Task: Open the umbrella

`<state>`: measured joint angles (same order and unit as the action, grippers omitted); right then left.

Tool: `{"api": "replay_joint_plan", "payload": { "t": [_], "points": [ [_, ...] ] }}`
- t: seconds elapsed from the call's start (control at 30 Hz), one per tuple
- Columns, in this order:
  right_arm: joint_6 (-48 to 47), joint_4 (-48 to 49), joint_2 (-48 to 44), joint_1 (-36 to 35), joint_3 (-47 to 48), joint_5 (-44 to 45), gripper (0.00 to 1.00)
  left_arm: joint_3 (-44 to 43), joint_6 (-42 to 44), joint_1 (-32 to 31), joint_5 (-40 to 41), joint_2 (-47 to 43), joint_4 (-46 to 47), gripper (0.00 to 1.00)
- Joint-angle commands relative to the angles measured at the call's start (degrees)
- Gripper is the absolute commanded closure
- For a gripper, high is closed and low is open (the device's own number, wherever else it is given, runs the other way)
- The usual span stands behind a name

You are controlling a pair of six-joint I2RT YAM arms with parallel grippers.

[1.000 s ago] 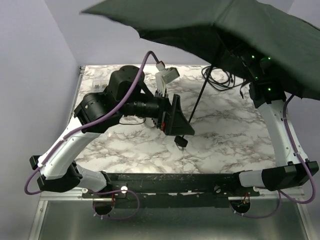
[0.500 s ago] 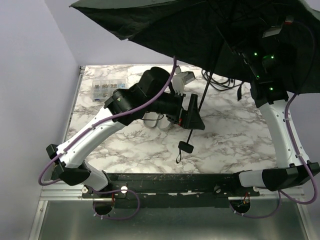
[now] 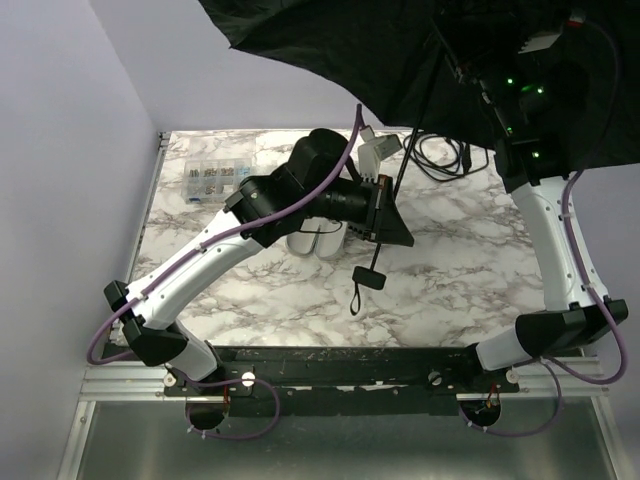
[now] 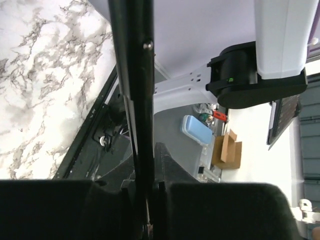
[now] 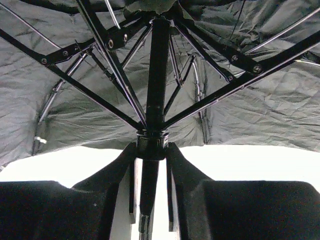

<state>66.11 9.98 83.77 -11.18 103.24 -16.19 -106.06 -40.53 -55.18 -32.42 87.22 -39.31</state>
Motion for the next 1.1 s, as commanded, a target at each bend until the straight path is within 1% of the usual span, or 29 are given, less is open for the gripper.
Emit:
{"api": "replay_joint_plan", "payload": {
  "t": [0.0, 0.03, 0.07, 0.13, 0.2, 0.27, 0.4, 0.5, 0.57, 0.8, 0.97, 1.07],
  "points": [
    [5.83, 2.81, 0.63, -0.08, 3.01, -2.04, 0.61, -4.07, -5.44, 0.55, 0.34, 0.05, -0.15, 1.0],
    [6.65, 3.1, -0.05, -0.07, 1.08, -2.75, 0.5, -5.0, -6.24, 0.96, 0.74, 0.15, -0.03, 1.0],
    [7.64, 3.59, -1.06, -0.07, -0.82, -3.35, 0.43, -5.69, -7.16, 1.25, 0.87, 0.3, 0.29, 1.0],
    [9.2, 4.58, -2.99, -0.07, -5.05, -3.56, 0.42, -6.92, -7.89, 1.71, 0.7, 0.57, 1.16, 1.0],
    [11.43, 6.92, -4.59, -0.07, -9.63, -3.24, 0.45, -8.27, -8.01, 1.83, 0.47, 1.31, 1.17, 1.0],
    [14.05, 9.49, -4.97, -0.03, -11.9, -4.0, 0.46, -9.36, -7.69, 1.83, 0.35, 2.23, 0.58, 1.0],
    [15.19, 9.97, -3.87, -0.03, -11.77, -6.55, 0.54, -9.77, -6.72, 1.83, 0.43, 2.69, 0.08, 1.0],
    [14.76, 10.21, -3.79, -0.06, -11.97, -5.25, 0.67, -9.66, -5.41, 1.83, 0.78, 2.64, -0.5, 1.0],
    [14.54, 10.32, -3.44, -0.07, -11.52, -4.32, 0.73, -9.17, -4.43, 1.83, 0.89, 2.3, -0.72, 1.0],
    [14.94, 11.9, 0.18, 0.02, -7.74, -1.19, 0.75, -7.21, -0.22, 1.18, 0.55, 0.7, -3.17, 1.0],
    [14.81, 12.26, 3.36, 0.67, -3.59, 3.91, 0.74, -6.7, 3.86, 0.27, 0.08, -0.27, -7.04, 1.0],
    [14.78, 11.44, 6.02, 2.05, 0.35, 5.53, 0.78, -6.32, 5.75, -0.17, 0.05, -1.12, -9.25, 1.0]
  ]
}}
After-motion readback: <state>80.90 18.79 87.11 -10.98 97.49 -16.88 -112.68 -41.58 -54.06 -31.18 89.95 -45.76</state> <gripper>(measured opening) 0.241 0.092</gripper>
